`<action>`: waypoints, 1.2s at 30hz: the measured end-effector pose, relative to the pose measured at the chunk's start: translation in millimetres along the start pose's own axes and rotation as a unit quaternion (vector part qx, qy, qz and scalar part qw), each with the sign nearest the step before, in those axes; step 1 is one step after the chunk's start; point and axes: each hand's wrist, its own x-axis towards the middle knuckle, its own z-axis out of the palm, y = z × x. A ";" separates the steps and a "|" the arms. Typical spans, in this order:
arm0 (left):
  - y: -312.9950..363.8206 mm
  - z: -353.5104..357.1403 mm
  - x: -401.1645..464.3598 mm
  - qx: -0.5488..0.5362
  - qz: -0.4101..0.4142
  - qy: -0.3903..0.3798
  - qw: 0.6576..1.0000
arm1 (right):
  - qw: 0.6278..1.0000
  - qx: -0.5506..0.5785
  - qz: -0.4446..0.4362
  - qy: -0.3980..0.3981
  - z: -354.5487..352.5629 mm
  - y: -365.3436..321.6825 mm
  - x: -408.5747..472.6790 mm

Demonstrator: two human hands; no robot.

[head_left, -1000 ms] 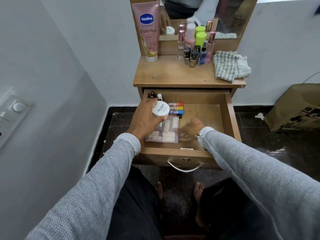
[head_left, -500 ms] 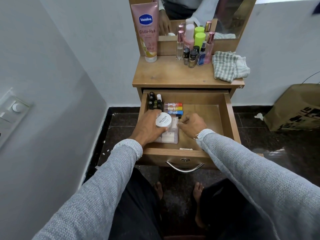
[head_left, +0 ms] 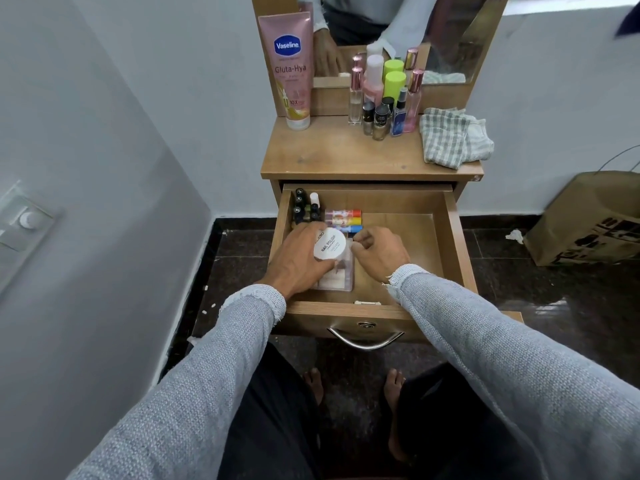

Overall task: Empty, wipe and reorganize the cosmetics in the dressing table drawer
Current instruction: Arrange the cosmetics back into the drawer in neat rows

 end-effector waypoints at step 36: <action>11.2 -31.7 83.4 -0.020 0.084 0.269 0.959 | 0.999 0.028 -0.013 0.038 -5.1 2.1 3.0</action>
